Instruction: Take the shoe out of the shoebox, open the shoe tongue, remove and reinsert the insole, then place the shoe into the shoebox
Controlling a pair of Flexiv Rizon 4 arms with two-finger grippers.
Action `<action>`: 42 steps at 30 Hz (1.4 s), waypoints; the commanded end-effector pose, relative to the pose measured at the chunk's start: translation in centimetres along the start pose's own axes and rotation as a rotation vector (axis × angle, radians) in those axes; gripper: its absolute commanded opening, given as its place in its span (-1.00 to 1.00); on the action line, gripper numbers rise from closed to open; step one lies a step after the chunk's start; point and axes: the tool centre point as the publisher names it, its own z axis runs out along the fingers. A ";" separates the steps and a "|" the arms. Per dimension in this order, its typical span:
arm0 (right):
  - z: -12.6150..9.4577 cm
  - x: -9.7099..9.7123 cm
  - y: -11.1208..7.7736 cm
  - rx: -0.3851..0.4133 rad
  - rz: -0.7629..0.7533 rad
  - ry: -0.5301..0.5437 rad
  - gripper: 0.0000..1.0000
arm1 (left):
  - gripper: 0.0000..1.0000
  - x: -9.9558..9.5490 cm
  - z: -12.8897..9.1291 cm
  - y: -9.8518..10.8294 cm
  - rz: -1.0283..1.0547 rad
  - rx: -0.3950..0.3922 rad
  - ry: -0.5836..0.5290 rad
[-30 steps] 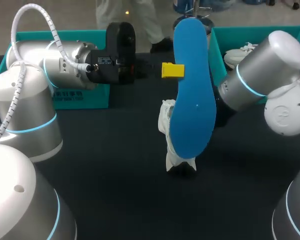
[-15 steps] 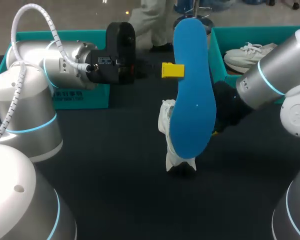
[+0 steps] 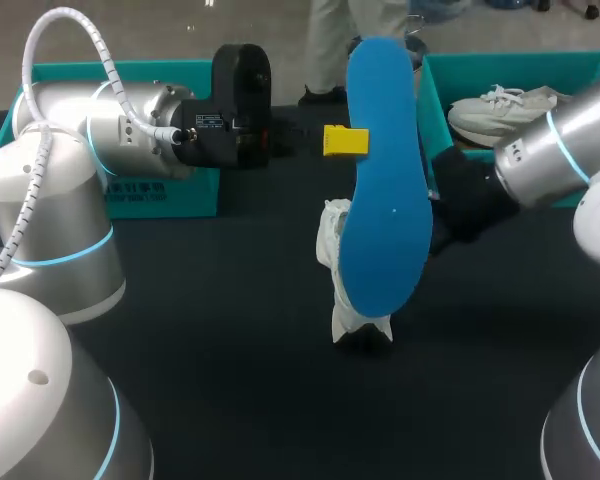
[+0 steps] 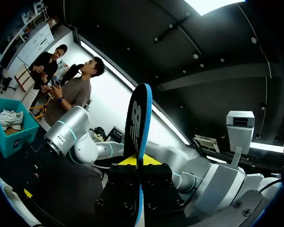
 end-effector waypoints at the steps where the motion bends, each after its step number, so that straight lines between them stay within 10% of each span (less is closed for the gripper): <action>1: -2.8 -0.2 -1.1 -0.038 0.004 0.164 1.00 | -1.00 0.0 0.0 0.1 0.001 0.001 0.000; 28: -7.2 0.5 0.1 -0.032 0.143 0.290 1.00 | -1.00 0.0 0.0 0.1 0.001 0.001 0.000; 42: -13.3 4.2 2.3 -0.068 0.227 0.436 1.00 | -1.00 0.0 0.0 0.1 0.001 0.001 0.000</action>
